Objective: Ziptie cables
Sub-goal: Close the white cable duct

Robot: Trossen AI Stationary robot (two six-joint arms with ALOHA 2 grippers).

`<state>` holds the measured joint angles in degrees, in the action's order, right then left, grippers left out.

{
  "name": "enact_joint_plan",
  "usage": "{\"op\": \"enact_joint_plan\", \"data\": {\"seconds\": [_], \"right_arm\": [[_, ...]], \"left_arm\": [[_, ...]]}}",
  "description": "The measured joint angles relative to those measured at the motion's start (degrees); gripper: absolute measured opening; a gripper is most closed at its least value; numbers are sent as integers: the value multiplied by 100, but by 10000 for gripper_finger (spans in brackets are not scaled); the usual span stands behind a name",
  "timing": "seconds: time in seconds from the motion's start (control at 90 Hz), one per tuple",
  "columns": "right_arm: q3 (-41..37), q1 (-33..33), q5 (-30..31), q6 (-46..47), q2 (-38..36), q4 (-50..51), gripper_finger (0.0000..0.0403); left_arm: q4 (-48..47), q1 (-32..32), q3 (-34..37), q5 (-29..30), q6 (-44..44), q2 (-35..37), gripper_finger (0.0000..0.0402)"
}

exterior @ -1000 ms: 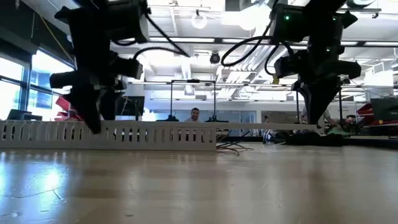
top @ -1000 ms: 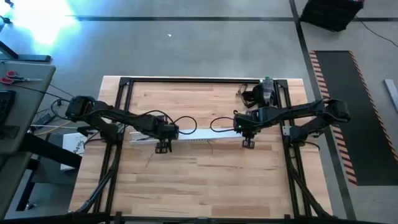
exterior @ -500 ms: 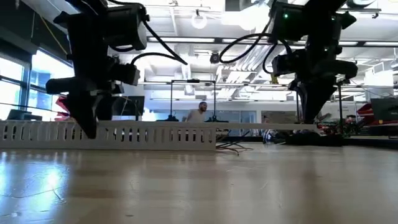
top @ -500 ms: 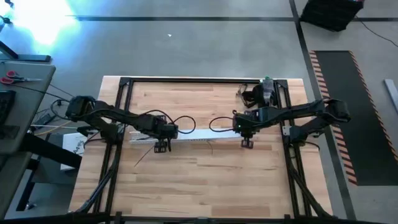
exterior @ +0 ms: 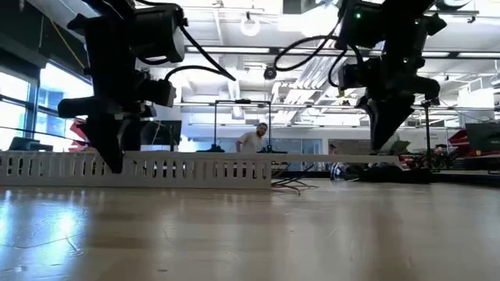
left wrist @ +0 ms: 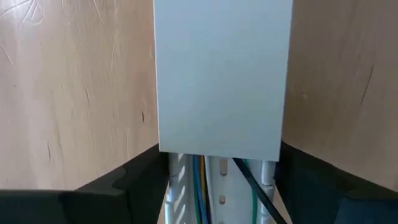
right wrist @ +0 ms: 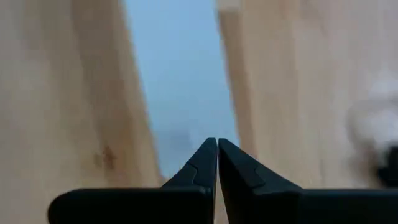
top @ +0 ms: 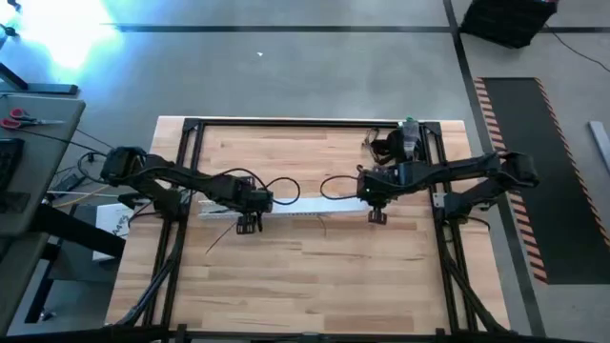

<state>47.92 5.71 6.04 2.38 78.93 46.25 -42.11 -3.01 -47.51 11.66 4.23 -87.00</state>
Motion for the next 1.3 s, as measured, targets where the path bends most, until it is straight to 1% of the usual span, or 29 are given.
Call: {"op": "enact_joint_plan", "data": {"seconds": [0.1, 0.144, 0.256, 0.322, 0.522, 0.811, 0.9, 1.078, 1.3], "right_arm": [[-2, 187, -105, 227, -22, 527, 0], [-35, 246, -224, 255, 5, 574, 0], [-283, 290, -628, 178, 21, 140, 0], [-352, 287, -707, 195, 21, -244, 0], [-394, 293, -739, 211, 21, -622, 0], [-398, 293, -755, 210, 38, -755, 0], [-396, 293, -716, 222, 38, -759, 0], [-385, 293, -657, 272, 36, -755, 0], [-380, 291, -657, 272, 36, -760, 0]], "left_arm": [[0, 0, 0, -3, 0, 0, 246], [-2, 0, 0, -3, 1, 0, 246], [0, 0, 0, -5, 4, 0, 246], [-1, 0, 0, 1, 4, 0, 246], [-120, 0, 6, 15, 22, 0, 245], [-155, 0, 9, 93, 30, 0, 245], [-444, 1, -137, 220, 49, -7, 245], [-989, 7, -472, 128, 17, -4, 246], [-980, 7, -378, 43, -43, 0, 246]]}}
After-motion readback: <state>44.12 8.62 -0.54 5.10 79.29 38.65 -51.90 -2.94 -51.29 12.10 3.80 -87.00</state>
